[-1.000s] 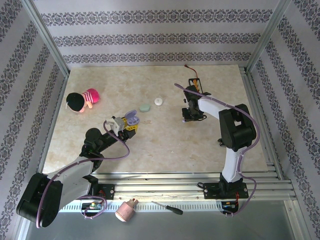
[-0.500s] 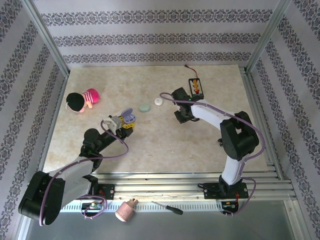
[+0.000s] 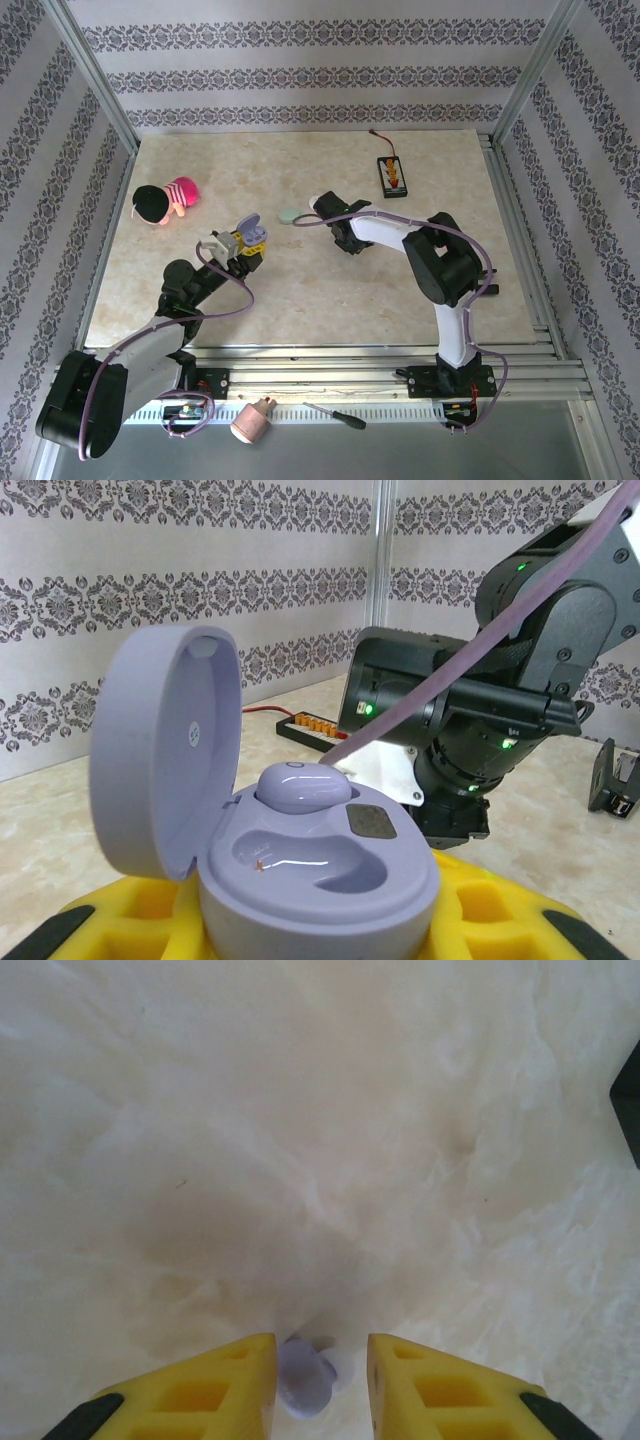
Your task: Insert the wireless bluetooth earbuds into the charging case
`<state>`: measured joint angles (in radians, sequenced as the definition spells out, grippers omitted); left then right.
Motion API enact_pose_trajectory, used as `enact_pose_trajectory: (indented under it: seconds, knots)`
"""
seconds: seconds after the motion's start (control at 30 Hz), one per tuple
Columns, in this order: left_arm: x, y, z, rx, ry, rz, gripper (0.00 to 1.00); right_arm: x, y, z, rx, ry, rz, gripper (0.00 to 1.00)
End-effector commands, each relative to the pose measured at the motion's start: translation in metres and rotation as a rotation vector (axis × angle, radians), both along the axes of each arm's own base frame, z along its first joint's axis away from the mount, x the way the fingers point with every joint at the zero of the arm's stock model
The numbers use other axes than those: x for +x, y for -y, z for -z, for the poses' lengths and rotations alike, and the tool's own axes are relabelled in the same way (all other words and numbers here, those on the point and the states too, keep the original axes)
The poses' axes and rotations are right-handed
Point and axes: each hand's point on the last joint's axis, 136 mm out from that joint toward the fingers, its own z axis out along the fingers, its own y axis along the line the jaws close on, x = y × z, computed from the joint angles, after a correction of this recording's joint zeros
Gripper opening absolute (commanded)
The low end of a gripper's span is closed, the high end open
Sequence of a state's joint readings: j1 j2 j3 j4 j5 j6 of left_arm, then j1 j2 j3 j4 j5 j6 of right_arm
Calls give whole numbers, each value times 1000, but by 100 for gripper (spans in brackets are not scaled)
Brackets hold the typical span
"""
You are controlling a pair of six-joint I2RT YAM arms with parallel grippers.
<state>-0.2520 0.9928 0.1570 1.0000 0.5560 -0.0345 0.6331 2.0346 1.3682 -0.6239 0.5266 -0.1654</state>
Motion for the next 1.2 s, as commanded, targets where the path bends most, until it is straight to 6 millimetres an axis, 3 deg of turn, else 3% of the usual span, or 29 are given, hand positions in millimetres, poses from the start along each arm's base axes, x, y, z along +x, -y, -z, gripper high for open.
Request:
enact_pose_trajectory:
  seconds: [0.0, 0.7, 1.17]
  knots:
    - [-1, -5, -6, -19, 19, -9, 29, 2, 7, -5, -99, 15, -17, 29]
    - [0, -4, -6, -18, 20, -3, 29, -22, 6, -7, -50, -47, -46, 35]
    - [0, -3, -8, -19, 22, 5, 29, -19, 18, 2, -131, -58, -46, 31]
